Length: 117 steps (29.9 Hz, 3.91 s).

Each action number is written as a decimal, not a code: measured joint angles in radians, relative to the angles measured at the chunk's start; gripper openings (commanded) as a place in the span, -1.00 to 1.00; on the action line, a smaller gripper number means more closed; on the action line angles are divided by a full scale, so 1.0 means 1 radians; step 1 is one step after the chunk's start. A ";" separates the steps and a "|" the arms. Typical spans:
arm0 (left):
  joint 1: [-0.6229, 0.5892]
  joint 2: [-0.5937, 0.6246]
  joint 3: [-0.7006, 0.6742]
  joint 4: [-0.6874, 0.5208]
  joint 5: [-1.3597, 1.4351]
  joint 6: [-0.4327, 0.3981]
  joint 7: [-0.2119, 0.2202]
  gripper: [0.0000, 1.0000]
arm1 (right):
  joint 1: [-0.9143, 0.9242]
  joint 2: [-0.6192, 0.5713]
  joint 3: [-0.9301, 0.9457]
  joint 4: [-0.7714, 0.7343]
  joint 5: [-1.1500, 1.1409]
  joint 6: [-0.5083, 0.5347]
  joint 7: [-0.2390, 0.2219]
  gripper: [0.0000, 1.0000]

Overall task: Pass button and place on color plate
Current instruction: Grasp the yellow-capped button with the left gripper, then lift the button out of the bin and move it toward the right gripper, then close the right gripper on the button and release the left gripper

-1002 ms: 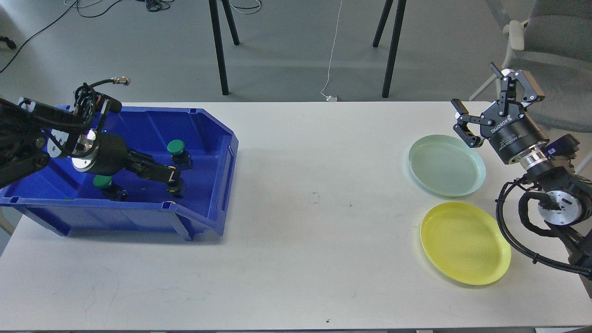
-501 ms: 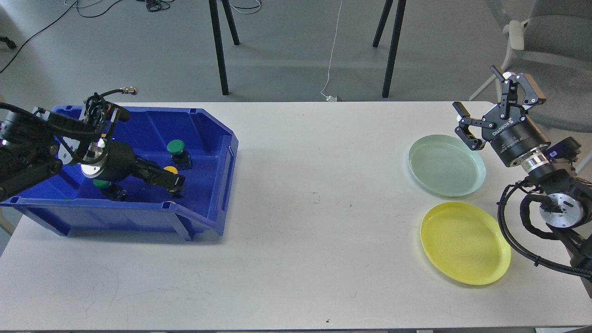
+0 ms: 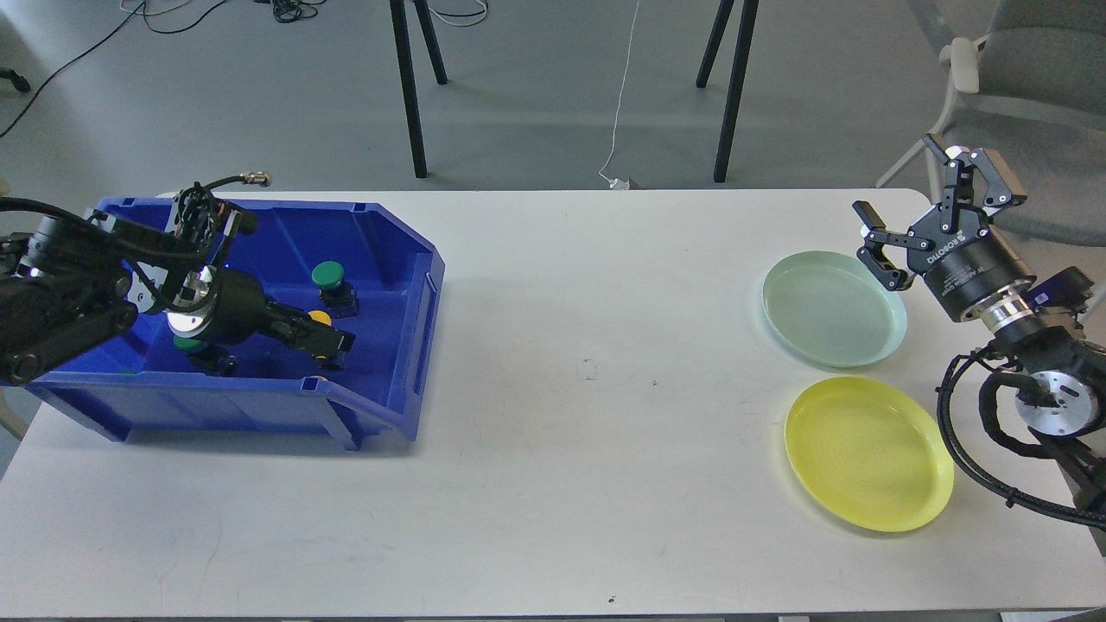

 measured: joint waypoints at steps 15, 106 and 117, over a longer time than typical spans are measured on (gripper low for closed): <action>0.017 0.002 -0.001 -0.001 0.000 0.063 0.000 -1.00 | -0.015 -0.003 0.012 0.001 0.000 0.000 0.000 0.99; 0.327 -0.232 -0.621 -0.307 -0.860 0.023 0.000 -0.93 | 0.091 0.190 -0.180 0.428 -0.265 -0.193 0.000 0.89; 0.327 -0.232 -0.621 -0.300 -0.861 0.021 0.000 -0.93 | 0.024 0.191 -0.157 0.441 -0.265 -0.134 0.000 0.99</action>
